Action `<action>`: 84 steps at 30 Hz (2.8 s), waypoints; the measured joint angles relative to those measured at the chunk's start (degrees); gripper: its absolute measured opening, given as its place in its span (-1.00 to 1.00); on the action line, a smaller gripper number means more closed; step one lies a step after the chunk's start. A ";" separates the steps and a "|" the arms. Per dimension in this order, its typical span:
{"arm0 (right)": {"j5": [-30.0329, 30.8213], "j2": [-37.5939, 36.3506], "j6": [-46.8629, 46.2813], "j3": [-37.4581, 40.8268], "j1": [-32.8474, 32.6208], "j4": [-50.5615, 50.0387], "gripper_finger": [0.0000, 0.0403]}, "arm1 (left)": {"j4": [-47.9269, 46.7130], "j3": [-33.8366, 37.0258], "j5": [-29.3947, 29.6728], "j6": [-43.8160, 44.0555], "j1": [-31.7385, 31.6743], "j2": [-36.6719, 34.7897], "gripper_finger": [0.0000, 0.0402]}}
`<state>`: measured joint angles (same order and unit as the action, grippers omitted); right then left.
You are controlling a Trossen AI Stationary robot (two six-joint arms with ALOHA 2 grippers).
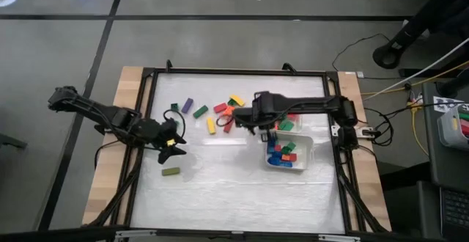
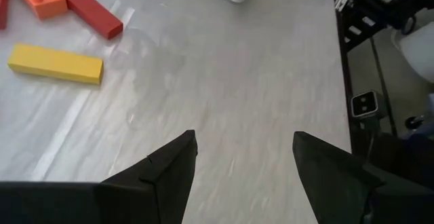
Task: Sort blocks by size
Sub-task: Put the violet thin rectangle block into the top white bin, then put the yellow thin rectangle block into the top white bin
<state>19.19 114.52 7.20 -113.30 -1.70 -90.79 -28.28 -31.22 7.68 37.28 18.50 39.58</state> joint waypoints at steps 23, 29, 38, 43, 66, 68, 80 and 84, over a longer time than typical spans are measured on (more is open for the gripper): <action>-7.40 -8.33 -8.86 18.80 10.30 0.85 -0.43 | 3.77 0.02 10.99 -3.43 -7.98 12.21 0.16; -5.70 -8.16 -11.86 19.69 10.36 0.74 -0.42 | 10.00 0.02 11.04 -9.23 -12.31 15.44 0.16; -6.35 -8.16 -12.11 19.69 10.35 0.78 -0.11 | 16.86 0.00 10.95 -9.12 -18.48 23.77 0.16; -6.35 -8.16 -11.70 19.69 10.36 0.79 0.02 | 18.91 0.00 8.99 -14.10 -21.19 27.97 0.16; -6.48 -8.16 -12.09 19.67 10.34 1.27 0.05 | 31.32 -0.04 9.46 11.87 -25.79 45.79 0.16; -6.53 -8.16 -12.09 19.67 10.34 1.26 0.05 | 32.73 -0.07 9.81 12.80 -25.80 46.97 0.16; -6.93 -8.83 -11.33 19.67 10.30 0.85 0.05 | 29.52 -4.69 12.03 9.93 -25.74 54.03 0.08; -8.72 -11.21 -9.59 19.67 10.30 0.76 0.05 | 21.89 -7.86 11.80 5.88 -25.64 54.35 -0.10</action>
<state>10.48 103.31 -2.38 -93.62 8.60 -90.04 -6.39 -39.08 19.49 43.16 -7.14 93.93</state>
